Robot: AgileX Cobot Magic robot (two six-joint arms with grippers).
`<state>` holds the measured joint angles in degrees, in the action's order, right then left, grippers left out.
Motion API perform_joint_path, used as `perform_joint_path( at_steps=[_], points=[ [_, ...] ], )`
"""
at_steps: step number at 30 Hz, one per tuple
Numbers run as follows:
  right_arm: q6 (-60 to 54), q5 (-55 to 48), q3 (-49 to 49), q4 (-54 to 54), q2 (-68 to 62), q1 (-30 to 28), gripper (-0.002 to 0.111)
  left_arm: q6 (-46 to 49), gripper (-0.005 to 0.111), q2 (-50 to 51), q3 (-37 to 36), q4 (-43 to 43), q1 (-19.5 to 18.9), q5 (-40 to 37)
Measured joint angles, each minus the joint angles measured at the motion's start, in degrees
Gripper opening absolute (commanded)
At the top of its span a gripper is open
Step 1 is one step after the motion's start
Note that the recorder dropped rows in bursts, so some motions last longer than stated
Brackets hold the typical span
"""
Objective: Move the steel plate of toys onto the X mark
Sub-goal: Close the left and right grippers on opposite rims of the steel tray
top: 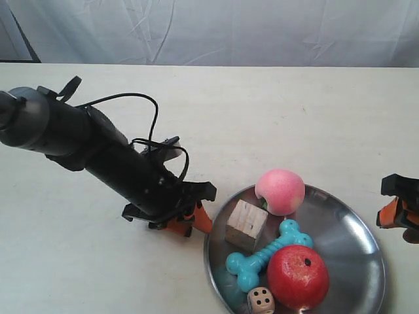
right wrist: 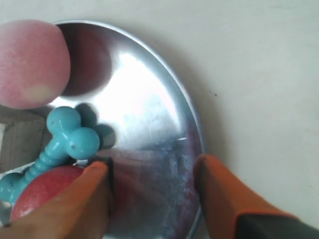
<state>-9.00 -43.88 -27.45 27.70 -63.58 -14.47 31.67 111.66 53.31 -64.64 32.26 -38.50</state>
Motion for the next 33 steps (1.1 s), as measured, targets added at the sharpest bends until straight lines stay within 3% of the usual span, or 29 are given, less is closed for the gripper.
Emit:
perform_joint_path(
  at_steps=[14, 22, 33],
  points=[
    [1.74, 5.02, 4.25, 3.08, 0.0, 0.0, 0.051, -0.85, 0.04, 0.85, 0.13, -3.26, 0.0, 0.0],
    [2.66, 10.36, 8.03, 4.97, 0.0, 0.0, 0.034, -1.0, 0.04, 1.21, 0.13, -5.96, 0.0, -0.66],
    [2.79, 16.15, 10.63, 5.74, -1.07, 1.36, 0.034, -0.18, 0.04, 1.38, 0.13, -6.46, 1.25, -1.27]
  ],
)
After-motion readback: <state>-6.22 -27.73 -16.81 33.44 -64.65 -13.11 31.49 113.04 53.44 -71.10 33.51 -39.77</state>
